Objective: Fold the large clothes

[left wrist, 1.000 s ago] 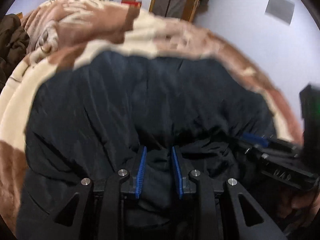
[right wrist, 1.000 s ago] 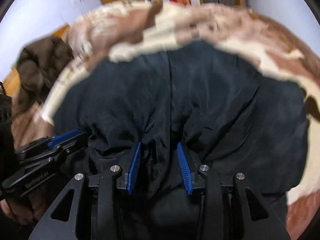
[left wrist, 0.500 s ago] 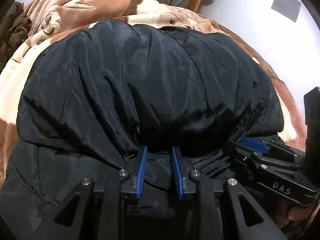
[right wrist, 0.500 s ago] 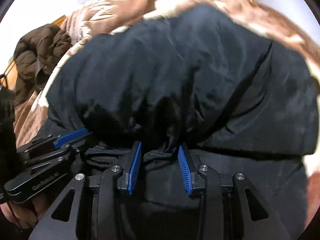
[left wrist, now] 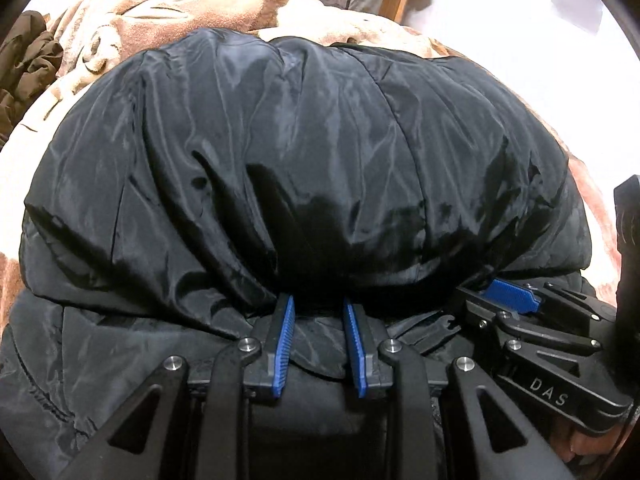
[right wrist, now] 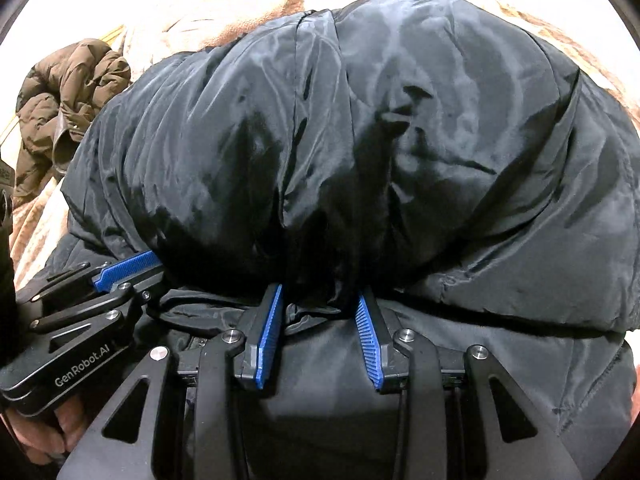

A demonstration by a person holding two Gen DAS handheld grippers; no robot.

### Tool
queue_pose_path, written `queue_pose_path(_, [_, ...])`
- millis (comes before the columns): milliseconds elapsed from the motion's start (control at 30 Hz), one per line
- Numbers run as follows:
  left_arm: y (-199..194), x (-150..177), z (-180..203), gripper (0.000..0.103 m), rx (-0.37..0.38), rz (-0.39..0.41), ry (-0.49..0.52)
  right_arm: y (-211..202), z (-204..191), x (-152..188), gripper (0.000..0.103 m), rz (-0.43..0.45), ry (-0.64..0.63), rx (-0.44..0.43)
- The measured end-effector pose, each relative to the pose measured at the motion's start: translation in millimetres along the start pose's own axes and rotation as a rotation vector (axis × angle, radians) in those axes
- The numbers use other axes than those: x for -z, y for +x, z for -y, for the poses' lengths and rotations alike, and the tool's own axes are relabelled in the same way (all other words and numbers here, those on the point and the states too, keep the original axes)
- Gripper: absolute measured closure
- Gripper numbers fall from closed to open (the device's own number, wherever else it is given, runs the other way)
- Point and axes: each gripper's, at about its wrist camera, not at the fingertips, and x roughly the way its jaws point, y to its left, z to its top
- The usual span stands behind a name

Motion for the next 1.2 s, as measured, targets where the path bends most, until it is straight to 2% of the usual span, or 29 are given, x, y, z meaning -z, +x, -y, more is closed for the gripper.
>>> queue_pose_path(167, [-1.9,2.0,7.4,0.076,-0.003,0.006,0.002,-2.9,-0.5,-0.1,0.067,-0.010,0.003,-0.004])
queue_pose_path(267, [-14.3,1.8,14.7,0.075,-0.014,-0.005,0.033,-24.4,-2.2,-5.2,0.067,-0.020,0.025,0.000])
queue_pose_path(433, [-59.7,5.8,23.6,0.075,-0.009,0.019,0.019,-90.5,-11.1,5.9,0.067,0.108,0.036,0.044])
queue_pose_path(700, [-156.6,46.5,28.5,0.075,-0.009,0.123,0.003,-199.2,-15.1,50.4,0.065,0.299,0.019,0.145])
queue_pose_path(733, [-167.1,52.9,27.4,0.075,-0.005,0.134,-0.001,-209.9,-14.7,56.8,0.065,0.312,0.018,0.148])
queue_pose_path(800, [-184.6,65.2,25.5,0.066,-0.002,0.153,-0.007,-224.8,-13.2,67.0,0.065,0.330,0.015,0.148])
queue_pose_path(900, [-204.3,83.7,18.6,0.062,-0.013,0.173,-0.005,-239.3,-5.7,89.1,0.062,0.331,-0.006,0.149])
queue_pose_path(933, [-210.2,89.1,15.7,0.061,-0.019,0.175,-0.005,-240.8,-2.6,95.4,0.054,0.327,-0.006,0.147])
queue_pose_path(1000, [-217.7,99.2,10.4,0.057,-0.032,0.177,-0.009,-242.9,1.4,107.8,0.048,0.317,0.006,0.137])
queue_pose_path(1200, [-225.8,125.2,-13.1,0.053,-0.062,0.165,-0.041,-246.0,23.0,141.0,0.048,0.283,0.064,0.133])
